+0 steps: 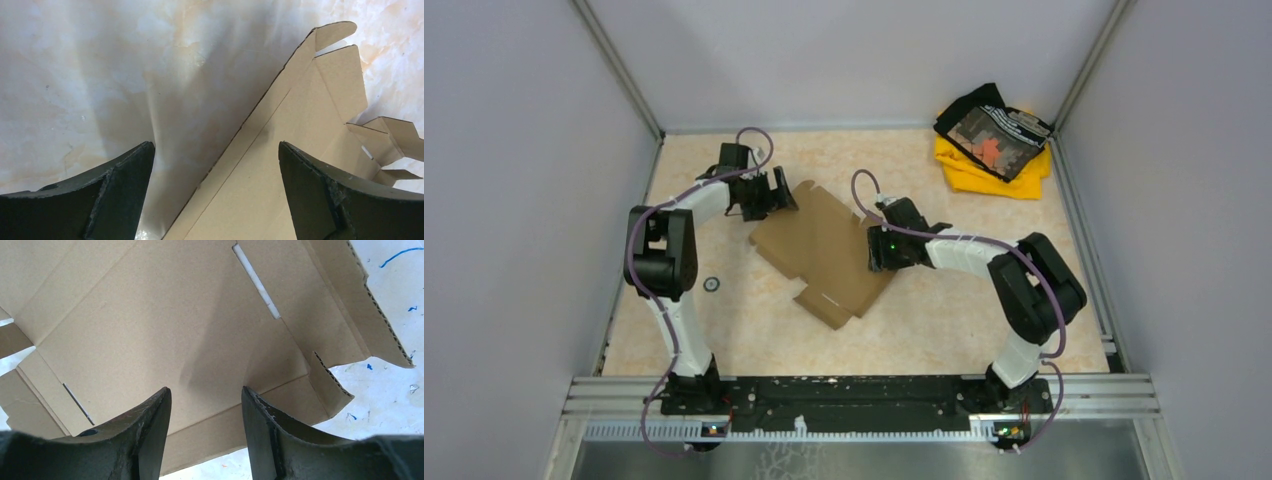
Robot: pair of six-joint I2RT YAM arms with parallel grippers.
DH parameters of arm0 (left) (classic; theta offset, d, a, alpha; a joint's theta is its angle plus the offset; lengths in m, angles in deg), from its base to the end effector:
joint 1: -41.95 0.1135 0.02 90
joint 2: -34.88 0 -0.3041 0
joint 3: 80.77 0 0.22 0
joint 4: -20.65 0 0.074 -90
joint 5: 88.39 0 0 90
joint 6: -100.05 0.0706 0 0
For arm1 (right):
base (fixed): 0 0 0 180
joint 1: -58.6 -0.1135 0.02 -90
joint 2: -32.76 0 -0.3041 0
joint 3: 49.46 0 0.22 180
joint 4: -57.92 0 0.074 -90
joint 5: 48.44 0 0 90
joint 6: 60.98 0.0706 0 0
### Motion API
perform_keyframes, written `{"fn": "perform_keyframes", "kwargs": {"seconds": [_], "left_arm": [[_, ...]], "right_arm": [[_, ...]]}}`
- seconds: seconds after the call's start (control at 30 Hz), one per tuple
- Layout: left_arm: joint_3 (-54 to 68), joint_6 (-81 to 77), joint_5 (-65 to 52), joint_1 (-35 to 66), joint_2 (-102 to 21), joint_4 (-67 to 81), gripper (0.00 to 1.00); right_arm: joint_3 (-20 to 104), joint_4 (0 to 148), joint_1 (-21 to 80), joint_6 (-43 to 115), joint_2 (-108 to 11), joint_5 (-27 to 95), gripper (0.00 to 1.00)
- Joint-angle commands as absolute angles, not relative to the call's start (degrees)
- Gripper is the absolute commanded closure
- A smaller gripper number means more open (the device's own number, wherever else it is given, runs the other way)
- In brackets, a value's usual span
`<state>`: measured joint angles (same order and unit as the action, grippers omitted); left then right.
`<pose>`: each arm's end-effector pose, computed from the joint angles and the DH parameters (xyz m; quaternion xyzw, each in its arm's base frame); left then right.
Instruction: Fold the paper box
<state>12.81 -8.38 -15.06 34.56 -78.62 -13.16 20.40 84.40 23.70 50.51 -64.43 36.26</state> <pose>0.4257 -0.0756 0.2032 -0.0455 0.9403 -0.2031 0.2694 0.2741 0.1991 0.1977 -0.1251 0.9414 0.1853 0.2527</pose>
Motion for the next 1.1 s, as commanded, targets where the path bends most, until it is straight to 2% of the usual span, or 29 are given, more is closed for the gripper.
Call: {"fn": "perform_keyframes", "kwargs": {"seconds": [0.0,0.27,0.33,0.5,0.63,0.73,0.93,1.07], "left_arm": [[13.44,-8.76,-19.91,34.92,-79.25,-11.36,0.02],[12.59,-8.32,-25.85,34.9,-78.72,-10.63,0.05],[12.73,-8.17,-27.66,34.84,-79.07,-10.61,0.1],[12.29,-8.14,-31.06,34.83,-79.19,-10.81,0.27],[11.59,-7.99,-32.34,34.83,-77.97,-11.7,0.52],[11.41,-7.93,-32.96,34.83,-76.99,-12.51,0.64],[14.67,-6.7,-30.42,33.21,-74.02,-17.02,0.82],[21.73,-3.7,-23.09,29.55,-73.51,-24.23,0.87]], "right_arm": [[19.76,83.51,22.41,51.02,-66.26,39.13,0.47],[19.02,81.49,22.39,51.93,-67.79,37.86,0.47],[18.84,80.96,22.39,52.14,-67.99,37.61,0.47],[18.4,79.92,22.39,52.57,-68.69,36.89,0.48],[18.11,78.73,22.39,53.1,-69.5,35.97,0.48],[17.93,77.8,22.41,53.51,-70.04,35.37,0.48],[17.75,75.56,22.43,54.46,-70.44,33.85,0.48],[18.2,74.19,22.39,54.82,-69.0,31.15,0.47]]}}
